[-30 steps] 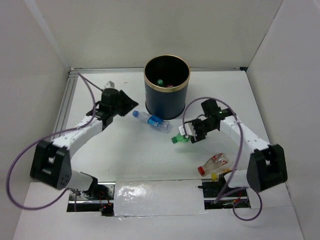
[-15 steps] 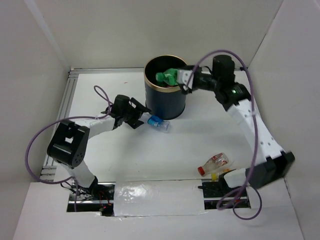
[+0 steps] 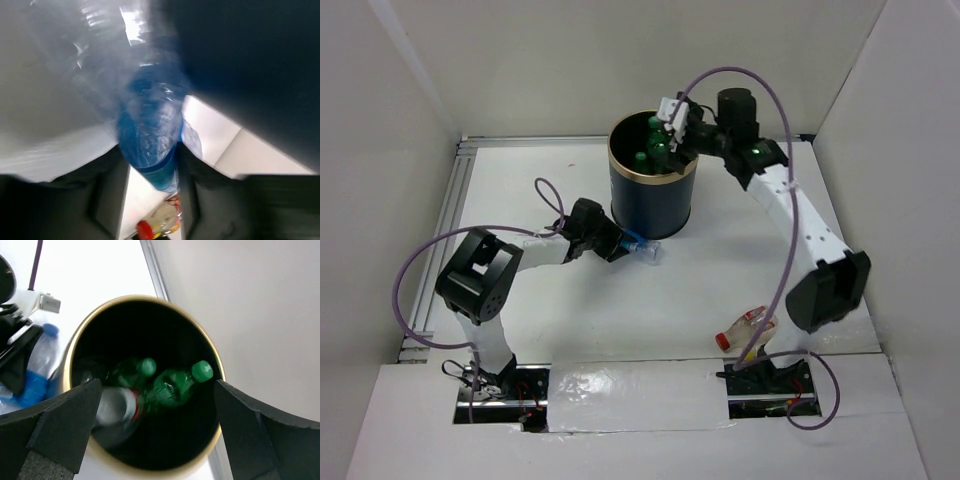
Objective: Put the plastic bottles in the bin
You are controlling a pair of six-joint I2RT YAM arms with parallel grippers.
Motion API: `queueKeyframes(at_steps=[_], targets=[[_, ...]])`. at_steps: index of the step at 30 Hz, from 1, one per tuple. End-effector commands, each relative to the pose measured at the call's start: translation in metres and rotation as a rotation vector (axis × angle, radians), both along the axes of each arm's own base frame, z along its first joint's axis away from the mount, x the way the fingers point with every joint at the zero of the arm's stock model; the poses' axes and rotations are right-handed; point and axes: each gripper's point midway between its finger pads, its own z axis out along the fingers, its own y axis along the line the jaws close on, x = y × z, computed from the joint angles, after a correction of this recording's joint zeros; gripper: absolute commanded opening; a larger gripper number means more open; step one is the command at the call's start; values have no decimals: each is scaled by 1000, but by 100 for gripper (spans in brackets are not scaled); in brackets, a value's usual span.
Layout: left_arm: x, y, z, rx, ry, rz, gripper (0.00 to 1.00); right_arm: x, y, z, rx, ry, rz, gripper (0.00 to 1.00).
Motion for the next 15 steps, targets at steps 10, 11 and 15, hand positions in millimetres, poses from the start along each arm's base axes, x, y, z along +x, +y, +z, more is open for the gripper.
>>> queueKeyframes(at_steps=[10, 11, 15], targets=[[-23, 9, 89, 9, -358, -218, 0, -121, -144, -68, -32, 135, -192, 61], [-31, 10, 108, 27, -409, -253, 0, -139, -150, -79, -67, 159, -184, 9], [-38, 16, 237, 105, -855, -332, 0, -169, -182, -128, -214, 179, -185, 1]])
